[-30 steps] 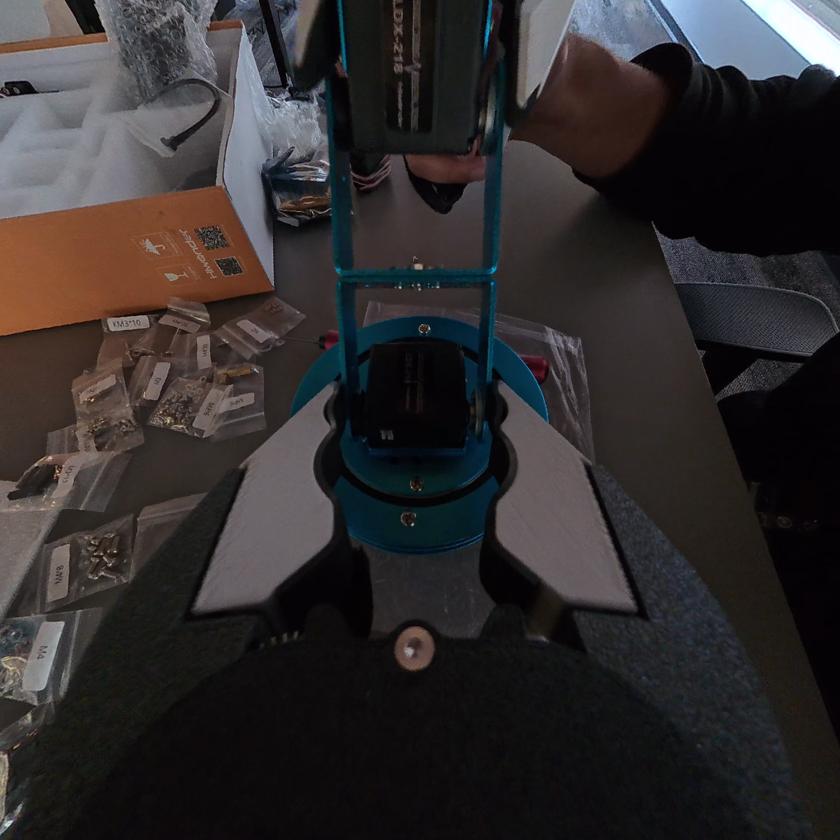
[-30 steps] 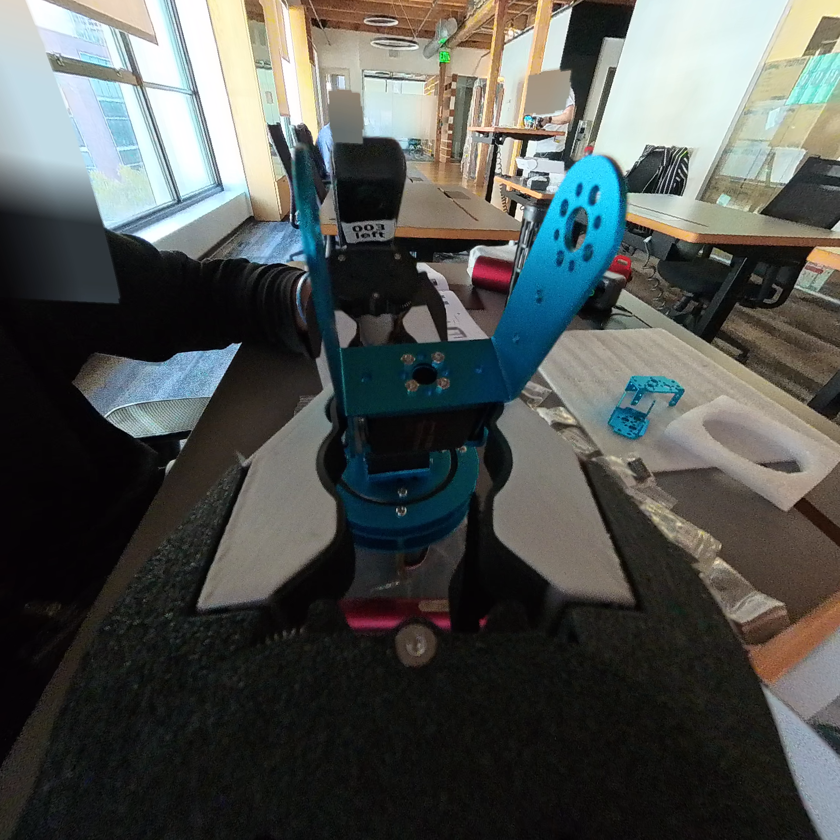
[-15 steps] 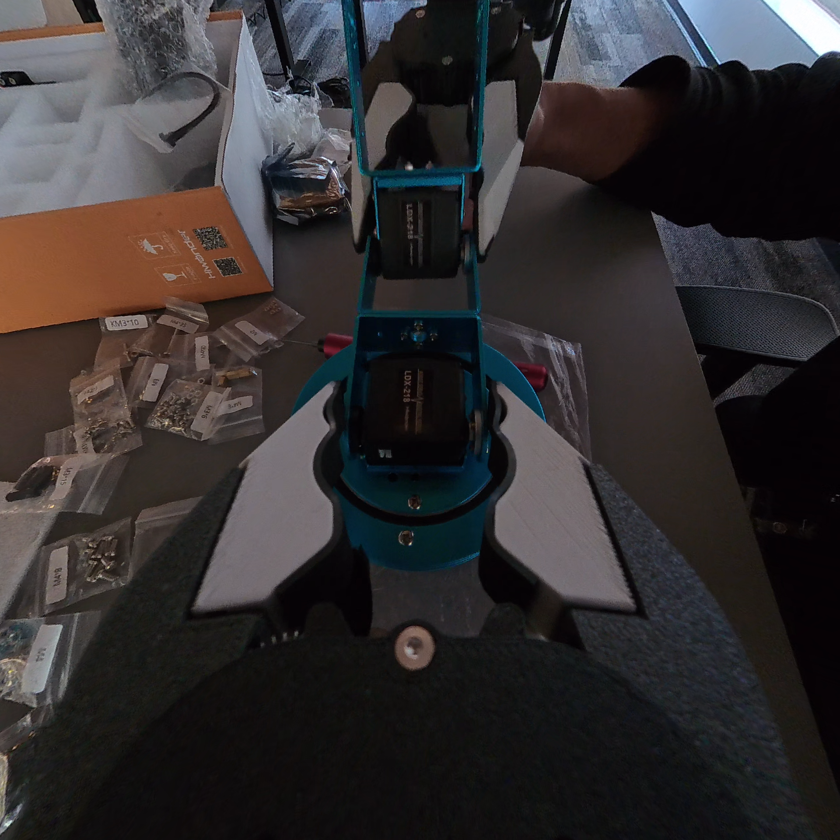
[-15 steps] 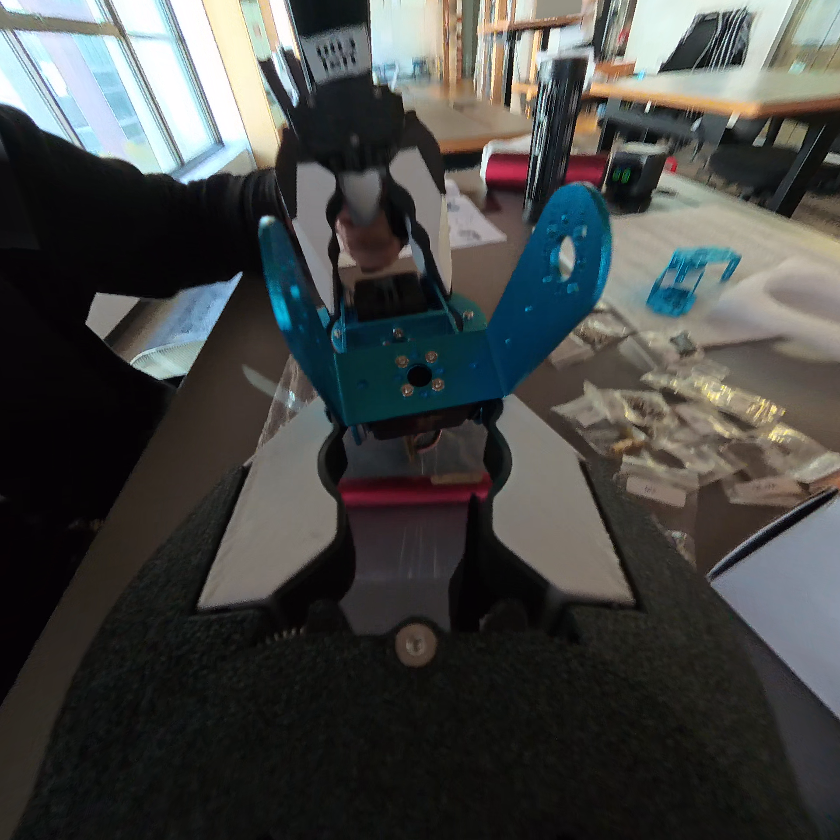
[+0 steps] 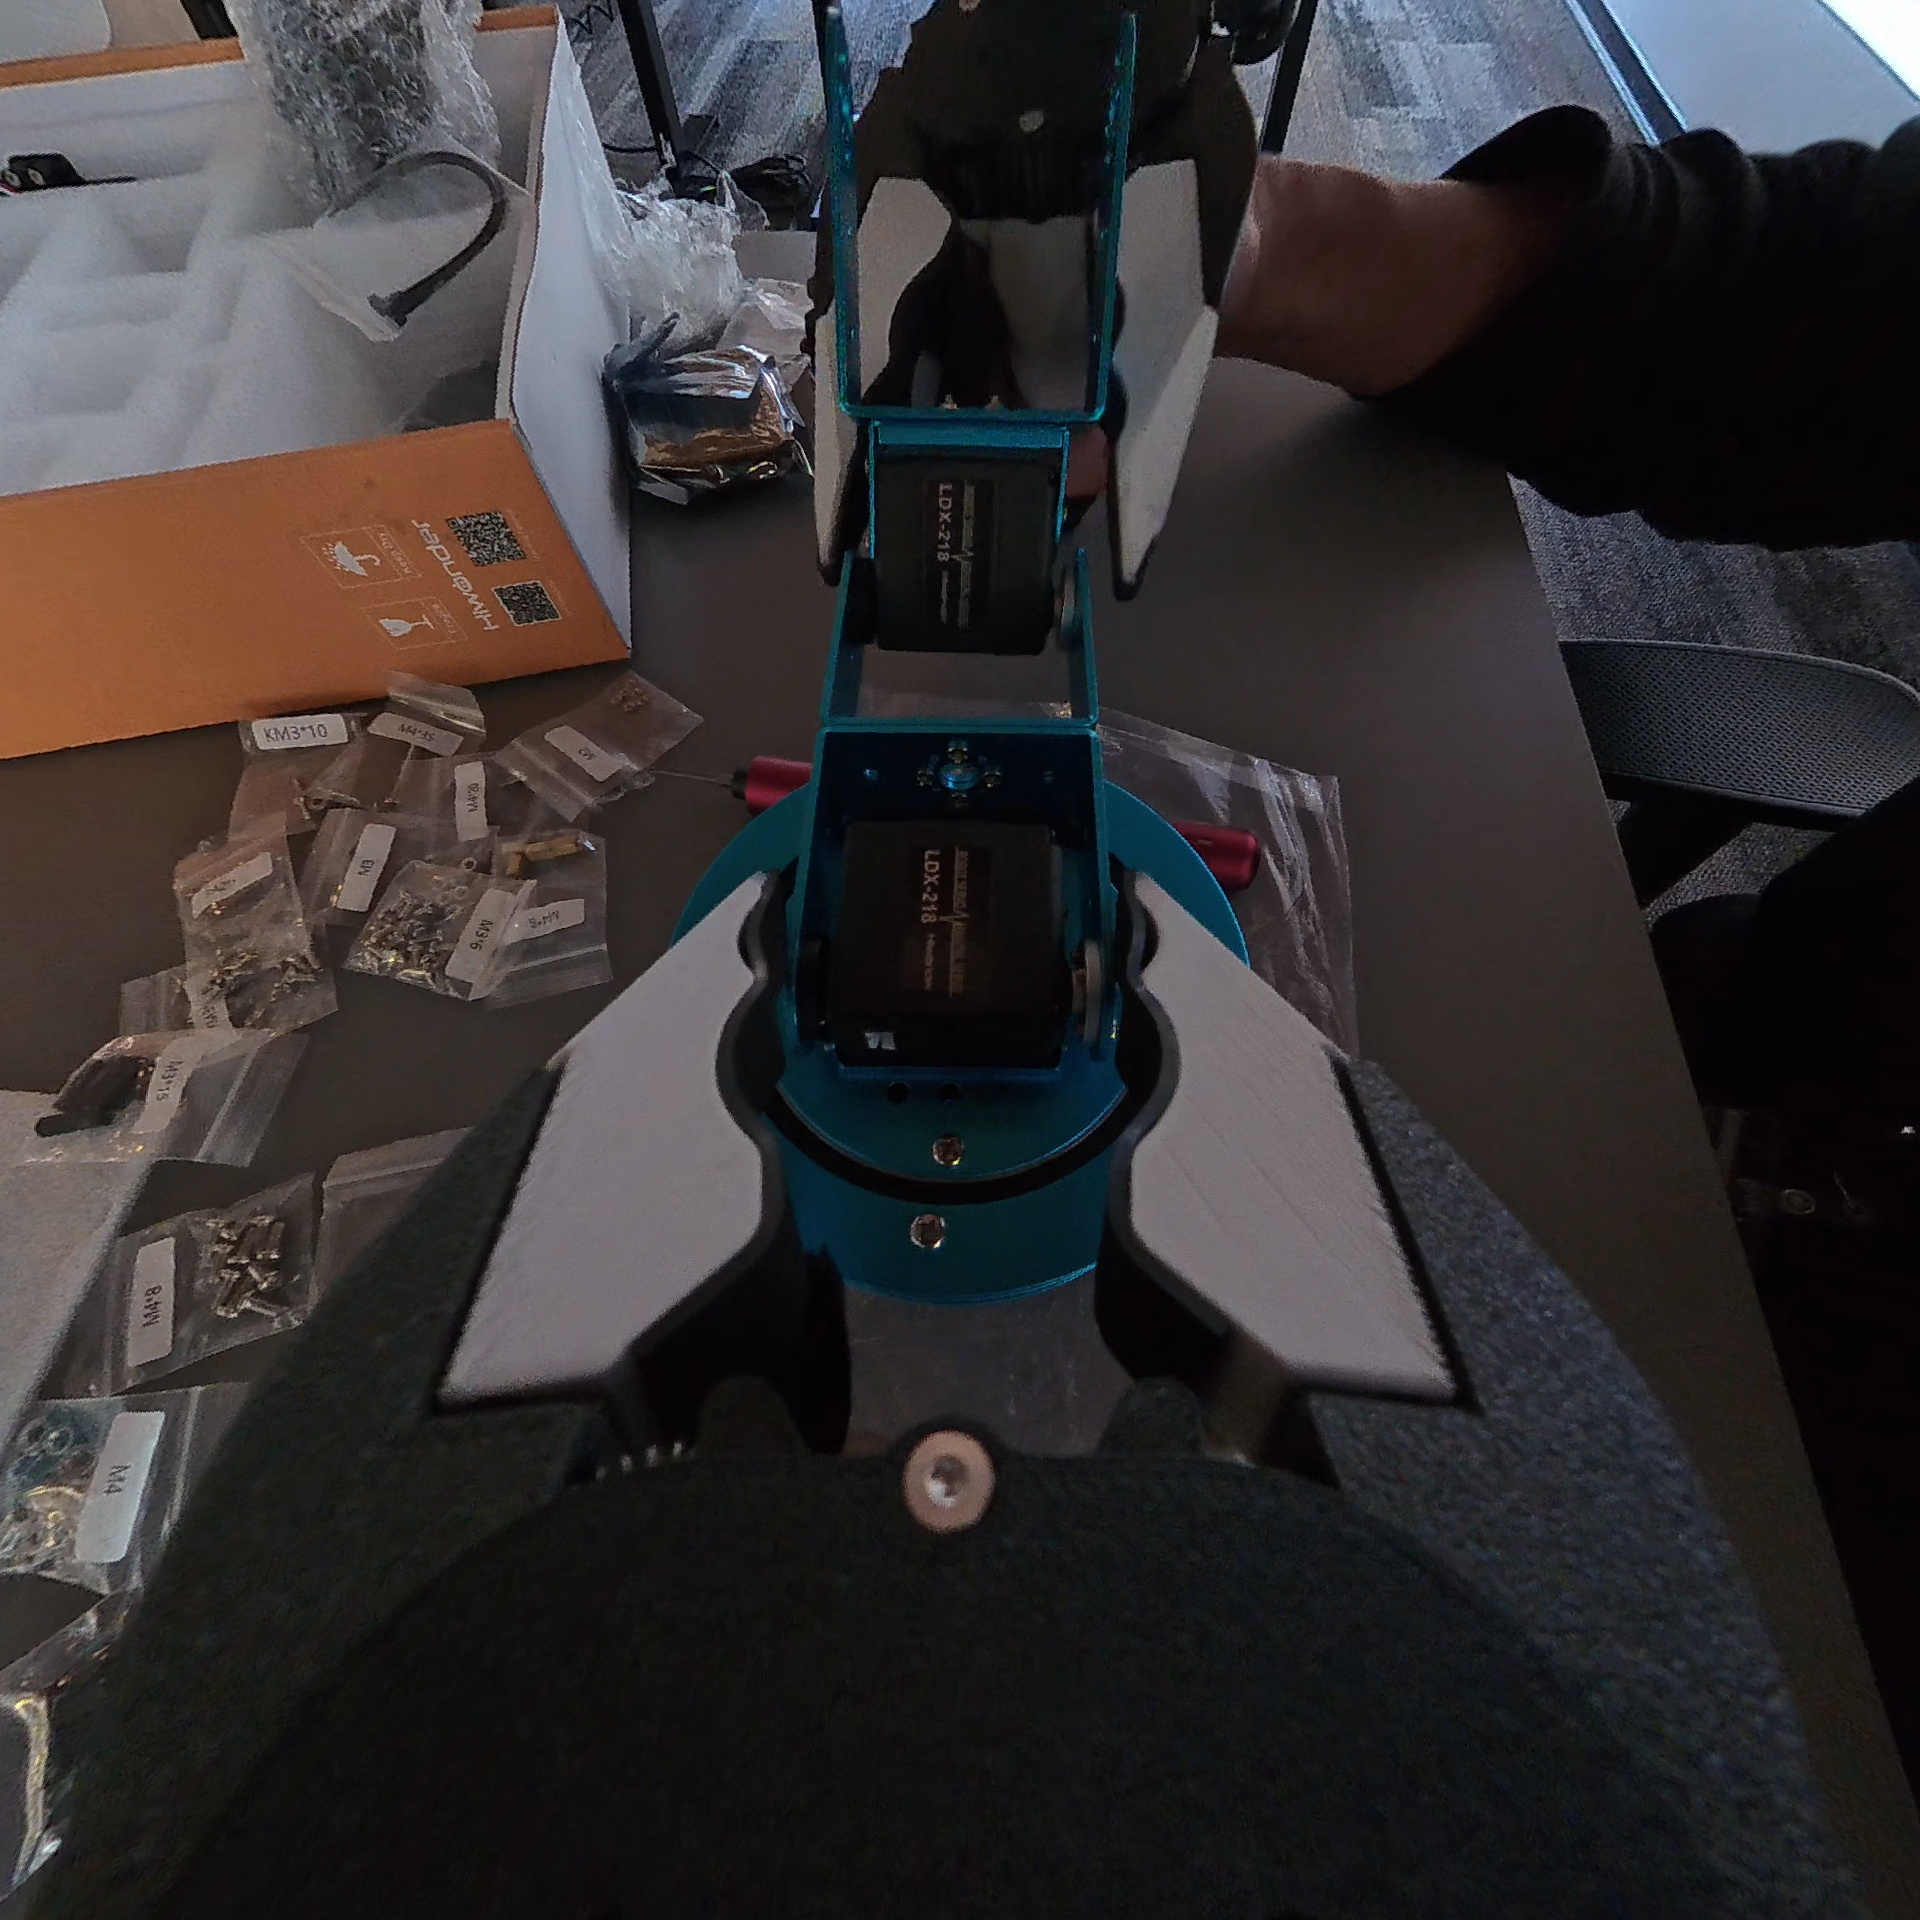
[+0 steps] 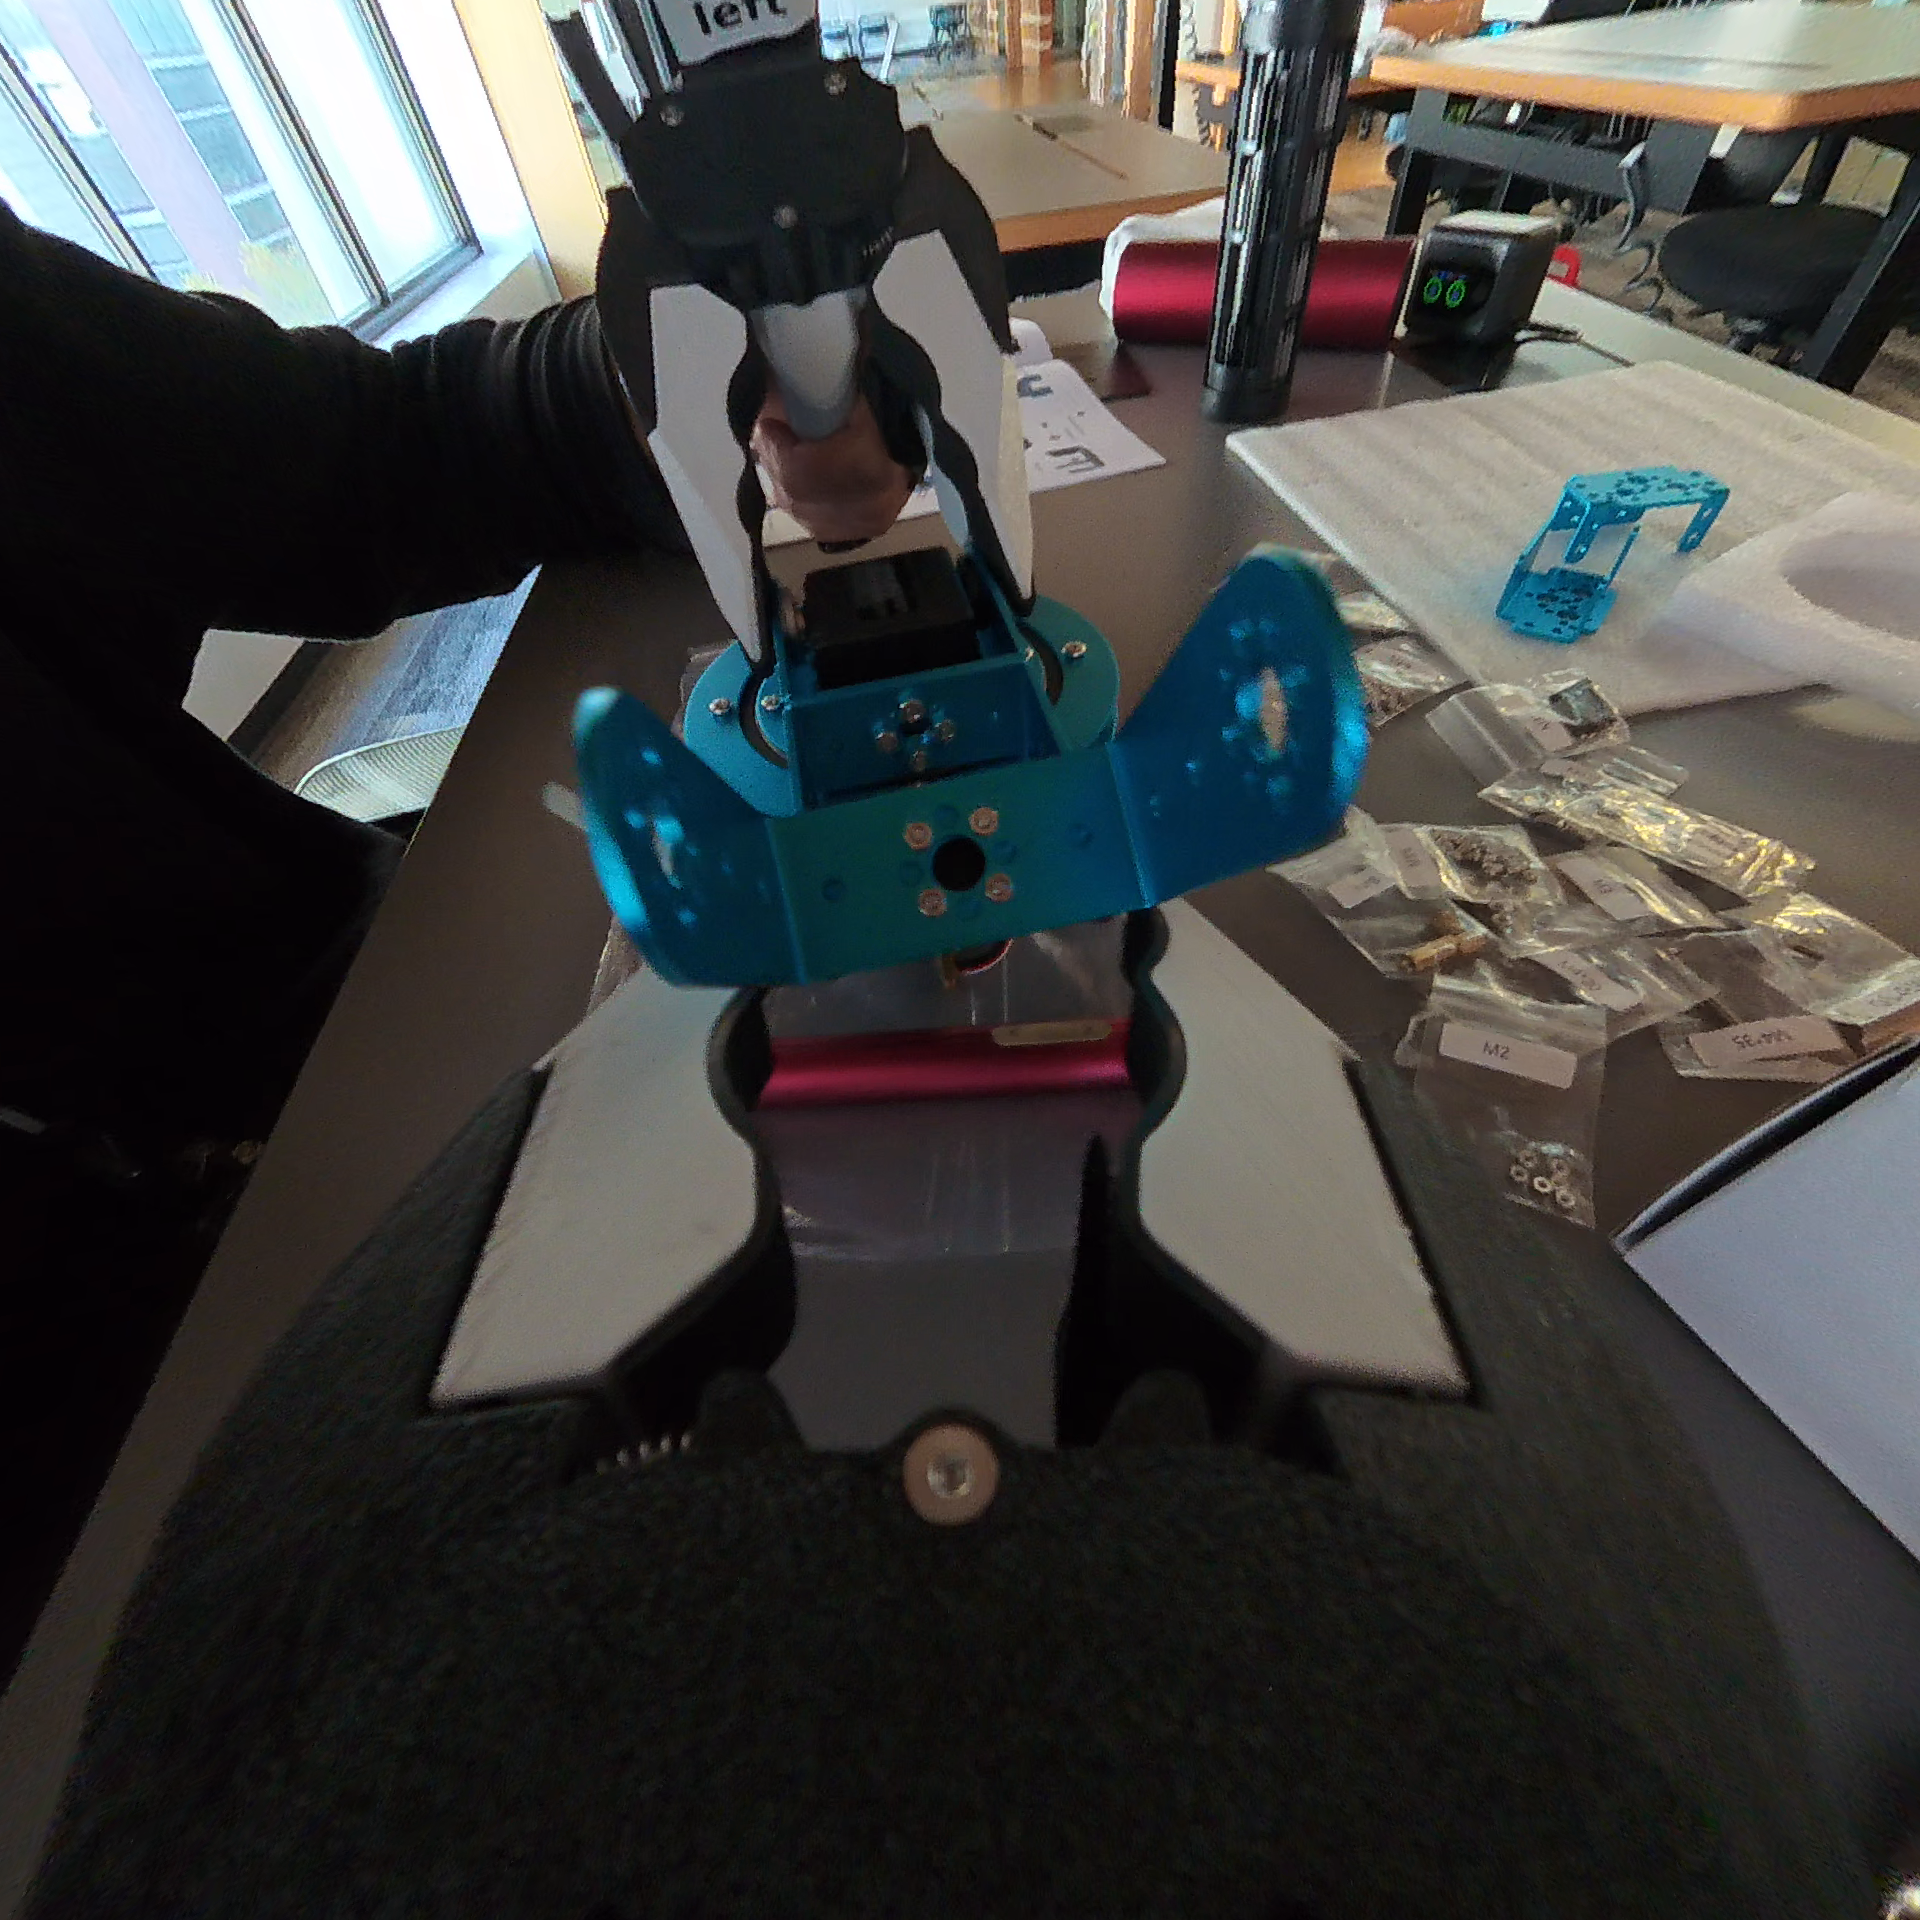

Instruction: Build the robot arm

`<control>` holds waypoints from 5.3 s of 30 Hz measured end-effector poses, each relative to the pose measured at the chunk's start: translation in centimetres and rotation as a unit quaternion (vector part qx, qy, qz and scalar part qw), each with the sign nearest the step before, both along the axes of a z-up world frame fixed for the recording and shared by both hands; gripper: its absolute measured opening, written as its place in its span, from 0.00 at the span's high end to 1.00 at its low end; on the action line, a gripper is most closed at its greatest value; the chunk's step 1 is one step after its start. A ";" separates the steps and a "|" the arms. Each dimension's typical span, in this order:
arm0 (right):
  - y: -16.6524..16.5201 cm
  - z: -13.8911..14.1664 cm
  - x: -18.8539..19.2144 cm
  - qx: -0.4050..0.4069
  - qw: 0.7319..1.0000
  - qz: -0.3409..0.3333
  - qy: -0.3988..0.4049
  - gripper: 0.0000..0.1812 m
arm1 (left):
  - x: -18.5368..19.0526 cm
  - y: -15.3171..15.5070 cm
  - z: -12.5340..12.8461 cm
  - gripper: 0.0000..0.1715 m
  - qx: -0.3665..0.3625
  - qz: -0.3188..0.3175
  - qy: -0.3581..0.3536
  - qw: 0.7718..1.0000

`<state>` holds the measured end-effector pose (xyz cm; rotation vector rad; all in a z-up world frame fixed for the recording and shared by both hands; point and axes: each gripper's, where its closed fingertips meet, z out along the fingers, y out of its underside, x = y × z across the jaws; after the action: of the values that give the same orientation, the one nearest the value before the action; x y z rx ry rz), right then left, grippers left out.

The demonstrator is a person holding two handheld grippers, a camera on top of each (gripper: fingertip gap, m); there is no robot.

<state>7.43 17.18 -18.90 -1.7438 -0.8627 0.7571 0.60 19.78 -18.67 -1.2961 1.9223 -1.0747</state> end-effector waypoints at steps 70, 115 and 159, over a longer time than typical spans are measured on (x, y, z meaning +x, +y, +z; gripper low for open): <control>3.1 4.1 -4.4 -0.074 0.963 0.131 -0.224 0.65 | -4.5 1.9 3.6 0.64 0.064 0.052 0.045 0.996; -5.1 -0.4 3.4 -0.089 0.948 -0.305 -0.008 0.67 | -13.6 -3.8 5.0 0.63 -0.031 0.344 -0.178 0.921; -8.4 -1.4 4.7 -0.166 0.949 -0.265 -0.048 0.90 | 13.5 -5.6 0.3 0.66 0.709 0.092 -0.055 0.698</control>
<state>12.10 8.77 -20.31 -2.1982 -0.2989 0.4717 14.15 14.19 -18.41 -0.4097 1.6702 0.5272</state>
